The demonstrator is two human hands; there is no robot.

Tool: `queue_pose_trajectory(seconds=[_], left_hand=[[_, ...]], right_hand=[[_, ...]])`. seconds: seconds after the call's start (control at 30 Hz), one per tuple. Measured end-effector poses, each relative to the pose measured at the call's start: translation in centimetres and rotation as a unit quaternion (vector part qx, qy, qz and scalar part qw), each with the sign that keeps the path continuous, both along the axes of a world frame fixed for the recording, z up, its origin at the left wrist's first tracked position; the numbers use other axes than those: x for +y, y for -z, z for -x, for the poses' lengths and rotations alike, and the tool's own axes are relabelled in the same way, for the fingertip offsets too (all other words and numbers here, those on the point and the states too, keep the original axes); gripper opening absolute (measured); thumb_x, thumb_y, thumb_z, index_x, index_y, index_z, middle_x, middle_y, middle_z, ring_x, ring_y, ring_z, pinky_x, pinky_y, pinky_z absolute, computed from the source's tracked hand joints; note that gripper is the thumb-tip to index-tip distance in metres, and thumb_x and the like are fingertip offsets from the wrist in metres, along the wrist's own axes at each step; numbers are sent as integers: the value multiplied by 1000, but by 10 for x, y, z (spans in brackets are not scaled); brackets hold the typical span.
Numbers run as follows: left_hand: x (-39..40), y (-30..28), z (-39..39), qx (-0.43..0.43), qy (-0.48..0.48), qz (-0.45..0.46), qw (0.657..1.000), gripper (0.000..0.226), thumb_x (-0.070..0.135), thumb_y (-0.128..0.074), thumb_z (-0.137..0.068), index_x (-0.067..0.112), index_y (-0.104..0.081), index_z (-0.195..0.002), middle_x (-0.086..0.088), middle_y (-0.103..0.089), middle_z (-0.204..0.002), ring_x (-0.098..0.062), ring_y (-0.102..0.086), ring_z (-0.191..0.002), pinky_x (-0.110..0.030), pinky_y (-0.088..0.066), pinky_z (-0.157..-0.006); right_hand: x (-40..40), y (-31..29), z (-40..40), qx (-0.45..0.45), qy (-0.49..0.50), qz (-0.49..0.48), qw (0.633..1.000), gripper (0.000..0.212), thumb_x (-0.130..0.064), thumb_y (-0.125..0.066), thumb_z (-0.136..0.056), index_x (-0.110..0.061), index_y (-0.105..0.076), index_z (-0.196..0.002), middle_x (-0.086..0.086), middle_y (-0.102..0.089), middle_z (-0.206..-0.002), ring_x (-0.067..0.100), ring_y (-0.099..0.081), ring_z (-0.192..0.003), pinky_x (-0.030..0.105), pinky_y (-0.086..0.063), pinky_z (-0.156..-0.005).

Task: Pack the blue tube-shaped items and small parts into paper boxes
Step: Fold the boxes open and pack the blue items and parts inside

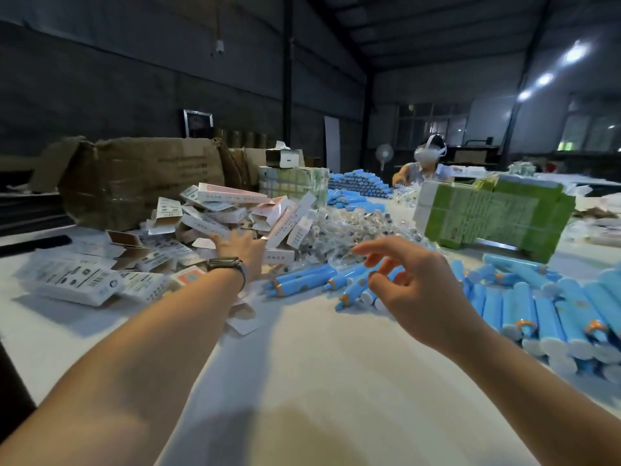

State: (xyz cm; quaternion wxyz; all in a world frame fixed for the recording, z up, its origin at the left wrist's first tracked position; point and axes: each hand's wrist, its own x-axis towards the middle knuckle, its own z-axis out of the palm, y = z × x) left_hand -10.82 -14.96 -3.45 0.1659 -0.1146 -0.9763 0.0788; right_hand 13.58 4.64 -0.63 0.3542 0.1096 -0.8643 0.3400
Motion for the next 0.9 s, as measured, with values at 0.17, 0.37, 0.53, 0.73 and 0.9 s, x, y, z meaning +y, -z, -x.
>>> queue_pose_trajectory(seconds=[0.17,0.37,0.53,0.73,0.9], left_hand=[[3,-20,-29,96,32,-99,990,35,31,-64,-88,28,-59,-122,-3,-56,-123,-30,-51,-117,-54,-39,-99],[51,-60,-133,-145,221,-743,615,21,5,-66,-89,18,-64,-107,2,-72,-95,-17,-67,-88,-32,-56,-70],[95,-52,-189,-351,177,-872,292,11,2,-70,-87,10,-65,-82,-4,-71,-75,-13,-67,-71,-18,-54,-52],[121,-36,-211,-418,167,-869,205,17,3,-63,-93,4,-64,-75,-12,-68,-83,-21,-67,-78,-12,-49,-44],[117,-12,-213,-448,180,-849,214,13,12,-76,-71,12,-72,-83,-6,-75,-99,-18,-75,-87,-15,-52,-50]], right_hand=[[6,-1,1,-1,28,10,1000,36,-7,-61,-80,-32,-70,-104,-15,-63,-84,4,-58,-75,14,-39,-64],[22,-19,1,-58,95,99,989,34,-21,-62,-90,-31,-58,-123,-15,-61,-88,5,-60,-81,30,-47,-77],[36,-28,-12,-110,59,250,960,50,-38,-59,-95,-37,-39,-141,-3,-61,-109,18,-63,-94,34,-54,-71],[56,-30,-30,-39,69,168,983,68,-12,-75,-81,-35,-46,-138,-8,-65,-96,5,-67,-74,16,-50,-58],[59,-21,-29,-33,67,218,973,32,-14,-73,-86,-24,-62,-114,12,-67,-97,24,-65,-84,33,-56,-73]])
